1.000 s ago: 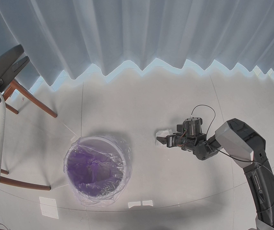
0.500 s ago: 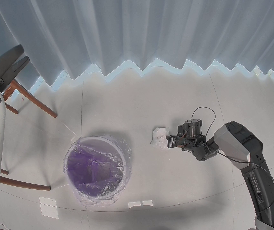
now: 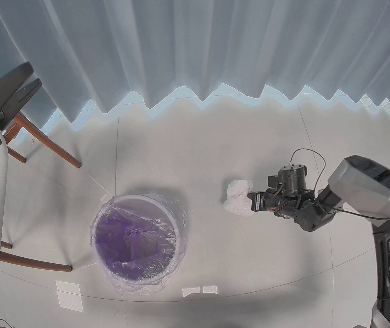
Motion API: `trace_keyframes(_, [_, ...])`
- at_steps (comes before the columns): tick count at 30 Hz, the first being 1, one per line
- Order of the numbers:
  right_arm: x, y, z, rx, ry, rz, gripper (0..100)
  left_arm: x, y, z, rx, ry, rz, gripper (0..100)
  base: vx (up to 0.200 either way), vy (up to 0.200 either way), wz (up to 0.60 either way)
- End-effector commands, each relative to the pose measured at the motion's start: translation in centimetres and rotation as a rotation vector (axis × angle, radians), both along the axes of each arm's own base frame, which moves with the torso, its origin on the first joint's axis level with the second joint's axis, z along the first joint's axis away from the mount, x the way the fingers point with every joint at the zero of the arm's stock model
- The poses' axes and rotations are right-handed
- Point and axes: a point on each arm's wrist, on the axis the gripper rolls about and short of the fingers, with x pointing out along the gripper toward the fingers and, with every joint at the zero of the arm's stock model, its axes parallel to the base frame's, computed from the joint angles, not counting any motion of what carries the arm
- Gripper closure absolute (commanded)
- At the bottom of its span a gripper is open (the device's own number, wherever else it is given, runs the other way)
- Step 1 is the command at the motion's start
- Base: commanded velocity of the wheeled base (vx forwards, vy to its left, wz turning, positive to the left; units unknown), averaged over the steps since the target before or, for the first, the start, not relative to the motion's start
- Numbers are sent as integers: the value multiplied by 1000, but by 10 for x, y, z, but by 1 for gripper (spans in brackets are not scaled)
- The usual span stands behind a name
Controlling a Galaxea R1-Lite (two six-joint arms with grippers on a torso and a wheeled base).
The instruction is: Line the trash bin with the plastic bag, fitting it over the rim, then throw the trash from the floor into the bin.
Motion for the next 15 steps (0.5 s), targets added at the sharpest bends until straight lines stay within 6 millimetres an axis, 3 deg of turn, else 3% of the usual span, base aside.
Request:
trace_keyframes(1, [-65,-13,98,120,-106,-7,100,1,0,-1,1,4,0,0,0,0,0])
trace_keyframes(2, [-88,-13,120,167,-116,1,100,1,0,-1,1,6,2,0,0,0,0])
trace_keyframes(5, [-115,-15,148,241,-132,10,100,1,0,-2,2,10,2,0,0,0,0])
trace_keyframes(6, [-141,-15,170,309,-142,45,100,0,0,-4,3,16,0,0,0,0,0])
trace_keyframes(8, [-172,-17,190,373,-125,99,100,0,-1,-7,7,22,-12,0,0,0,0])
trace_keyframes(11, [-210,-18,198,404,-49,186,100,-4,-7,-7,-1,34,-76,0,0,0,0])
trace_keyframes(15, [-239,-18,200,417,33,260,100,-5,-8,-8,-12,53,-94,0,0,0,0])
